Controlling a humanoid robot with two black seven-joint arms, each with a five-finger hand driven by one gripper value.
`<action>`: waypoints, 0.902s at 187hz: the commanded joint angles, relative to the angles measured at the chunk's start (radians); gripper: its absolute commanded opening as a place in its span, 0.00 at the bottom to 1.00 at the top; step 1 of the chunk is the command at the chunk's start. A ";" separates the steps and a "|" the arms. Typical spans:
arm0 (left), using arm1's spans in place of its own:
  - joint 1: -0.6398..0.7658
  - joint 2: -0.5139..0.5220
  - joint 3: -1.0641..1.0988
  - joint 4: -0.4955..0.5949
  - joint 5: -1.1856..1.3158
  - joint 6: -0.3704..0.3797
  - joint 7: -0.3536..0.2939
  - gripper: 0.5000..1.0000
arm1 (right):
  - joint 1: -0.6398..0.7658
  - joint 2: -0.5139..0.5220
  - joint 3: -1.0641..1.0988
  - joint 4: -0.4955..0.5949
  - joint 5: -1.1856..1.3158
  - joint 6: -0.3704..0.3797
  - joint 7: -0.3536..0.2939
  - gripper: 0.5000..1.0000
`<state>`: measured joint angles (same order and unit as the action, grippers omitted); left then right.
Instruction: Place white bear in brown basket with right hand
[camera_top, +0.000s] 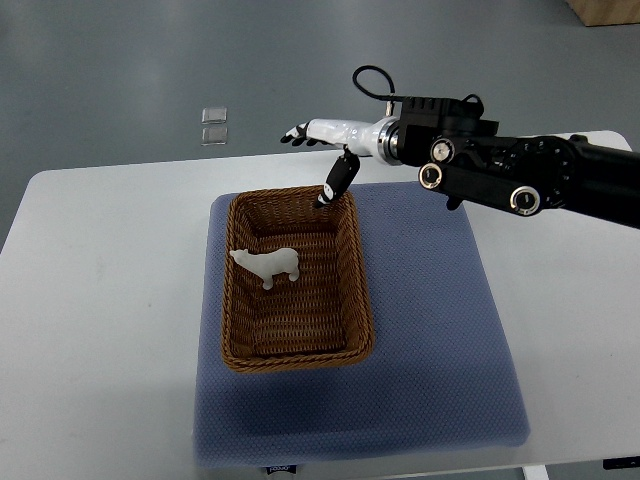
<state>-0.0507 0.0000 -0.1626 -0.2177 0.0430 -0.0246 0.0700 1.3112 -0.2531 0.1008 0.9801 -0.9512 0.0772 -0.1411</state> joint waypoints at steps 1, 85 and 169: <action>0.000 0.000 0.000 0.000 0.000 0.000 -0.001 1.00 | -0.096 -0.072 0.169 0.000 0.042 -0.005 0.018 0.83; 0.000 0.000 -0.002 -0.002 0.000 0.000 0.001 1.00 | -0.626 0.087 0.996 -0.092 0.377 -0.008 0.160 0.85; 0.000 0.000 0.000 -0.009 0.000 0.000 0.001 1.00 | -0.659 0.146 1.114 -0.245 0.893 0.006 0.311 0.86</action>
<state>-0.0506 0.0000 -0.1629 -0.2220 0.0429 -0.0245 0.0704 0.6566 -0.1088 1.2147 0.7358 -0.0807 0.0783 0.1289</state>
